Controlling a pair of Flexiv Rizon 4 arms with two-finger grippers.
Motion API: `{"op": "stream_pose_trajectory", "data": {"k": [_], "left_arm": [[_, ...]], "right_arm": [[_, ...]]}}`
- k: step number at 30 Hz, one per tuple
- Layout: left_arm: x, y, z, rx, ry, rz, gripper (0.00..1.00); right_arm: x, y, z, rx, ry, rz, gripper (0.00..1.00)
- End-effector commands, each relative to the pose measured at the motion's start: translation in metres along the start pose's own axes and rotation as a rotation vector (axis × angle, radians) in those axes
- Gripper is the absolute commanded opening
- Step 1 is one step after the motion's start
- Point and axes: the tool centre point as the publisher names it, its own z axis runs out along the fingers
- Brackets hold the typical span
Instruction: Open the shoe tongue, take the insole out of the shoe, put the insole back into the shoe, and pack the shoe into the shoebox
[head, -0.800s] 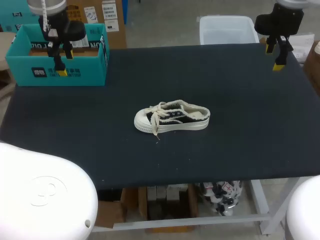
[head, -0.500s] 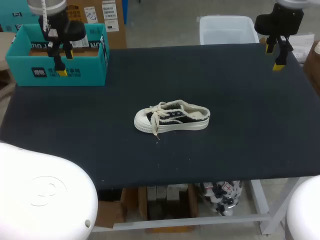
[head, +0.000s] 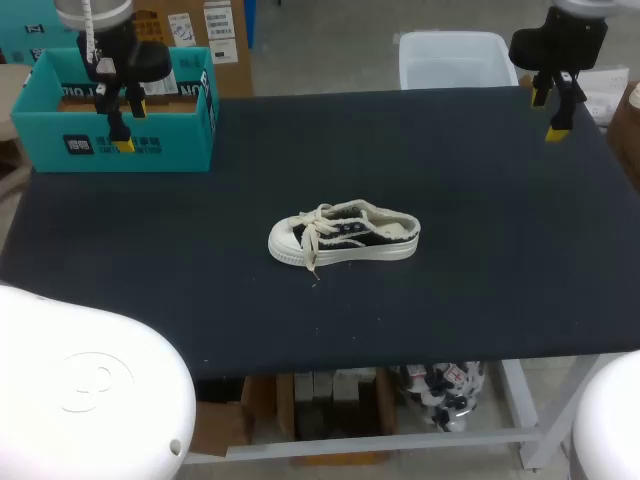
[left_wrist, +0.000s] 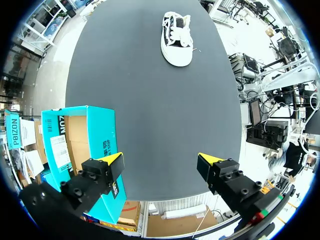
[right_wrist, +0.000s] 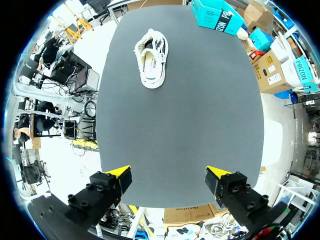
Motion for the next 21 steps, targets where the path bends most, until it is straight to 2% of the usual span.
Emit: {"op": "stream_pose_trajectory", "data": {"k": [1, 6, 13, 21], "left_arm": [[0.002, -0.002, -0.003, 0.009, 0.002, -0.002, 1.0], [0.004, -0.01, -0.01, 0.047, 0.019, -0.067, 1.0], [0.014, -0.032, -0.008, 0.043, 0.02, -0.185, 1.0], [0.017, -0.055, -0.003, 0.104, 0.061, -0.443, 1.0]], "right_arm": [[0.0, 0.0, 0.0, 0.0, 0.0, 0.0, 1.0], [0.007, 0.005, 0.006, -0.019, -0.011, 0.026, 1.0], [0.021, 0.015, 0.029, -0.08, -0.013, 0.071, 1.0], [0.034, 0.036, 0.051, -0.16, -0.039, 0.152, 1.0]]}}
